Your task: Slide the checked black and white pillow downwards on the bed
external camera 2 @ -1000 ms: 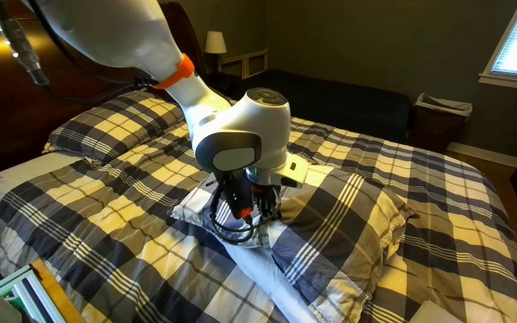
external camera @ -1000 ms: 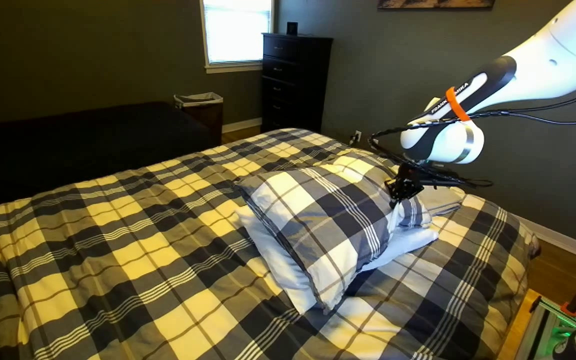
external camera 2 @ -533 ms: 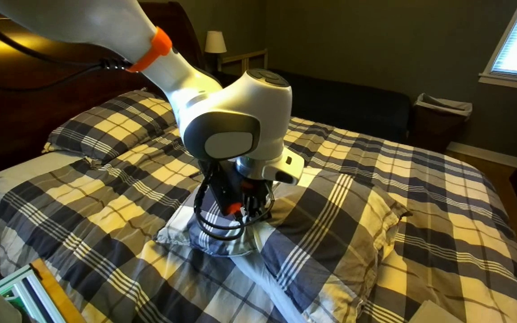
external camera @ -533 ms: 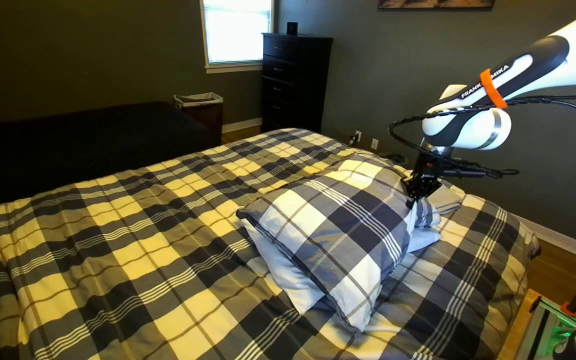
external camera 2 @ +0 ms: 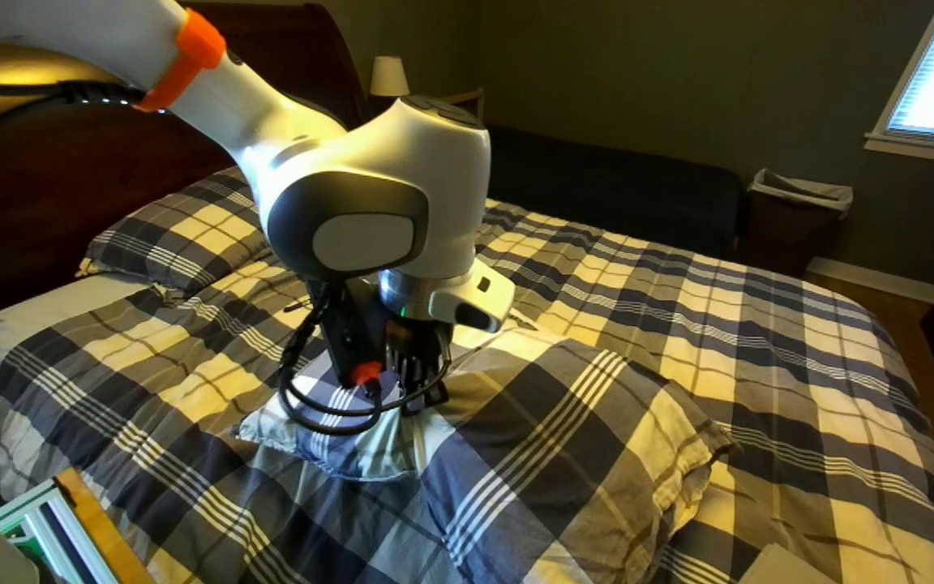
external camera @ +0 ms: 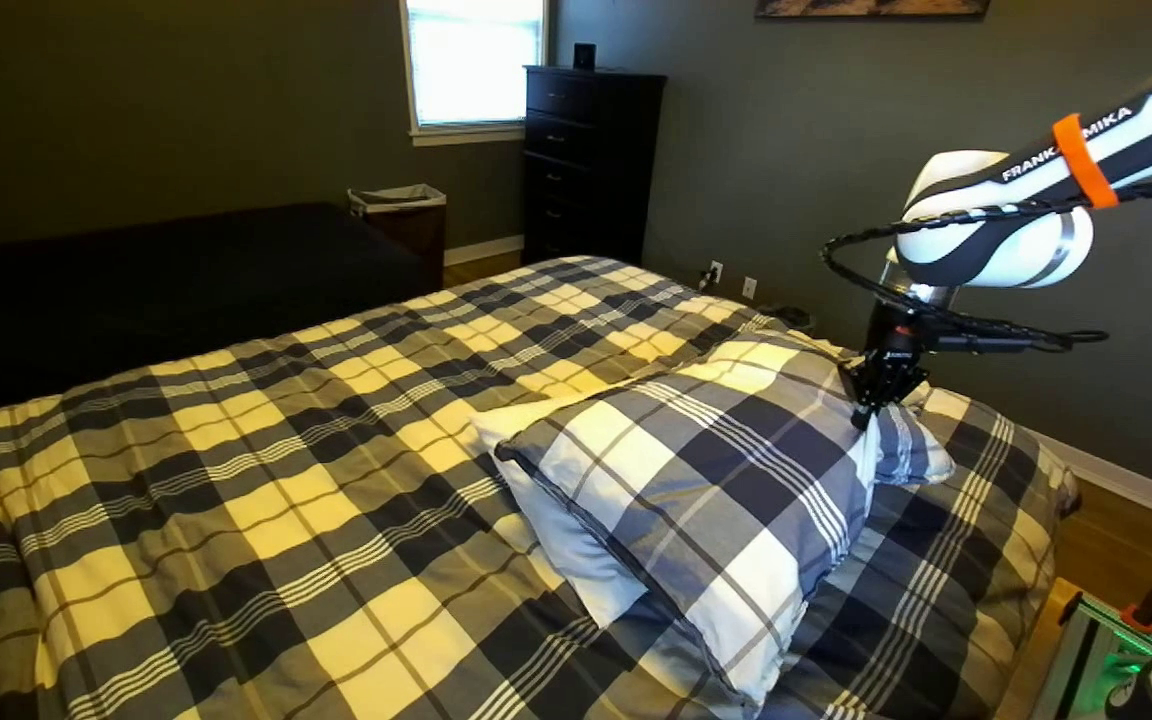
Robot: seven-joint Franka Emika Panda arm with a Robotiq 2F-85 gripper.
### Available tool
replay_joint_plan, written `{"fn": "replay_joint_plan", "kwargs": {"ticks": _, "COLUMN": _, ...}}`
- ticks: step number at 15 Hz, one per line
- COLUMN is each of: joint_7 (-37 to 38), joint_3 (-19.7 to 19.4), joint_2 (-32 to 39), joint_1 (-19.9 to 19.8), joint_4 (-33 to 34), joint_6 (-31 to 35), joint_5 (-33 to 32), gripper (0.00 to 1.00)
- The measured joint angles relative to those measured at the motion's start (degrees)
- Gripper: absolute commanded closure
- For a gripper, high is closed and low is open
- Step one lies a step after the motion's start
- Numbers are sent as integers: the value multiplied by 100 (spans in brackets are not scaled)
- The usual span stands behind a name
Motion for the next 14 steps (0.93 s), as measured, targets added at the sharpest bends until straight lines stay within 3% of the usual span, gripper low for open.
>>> {"fn": "replay_joint_plan", "kwargs": {"ticks": 8, "joint_7": -188, "joint_3": 122, "joint_2": -886, "joint_1": -175, "joint_4": -567, "joint_6": -1027, "joint_5": -530, "gripper": 98}}
{"fn": "replay_joint_plan", "kwargs": {"ticks": 14, "joint_7": -458, "joint_3": 144, "joint_2": -1124, "joint_1": -387, "joint_4": -687, "joint_6": -1170, "joint_5": -1354, "gripper": 98}}
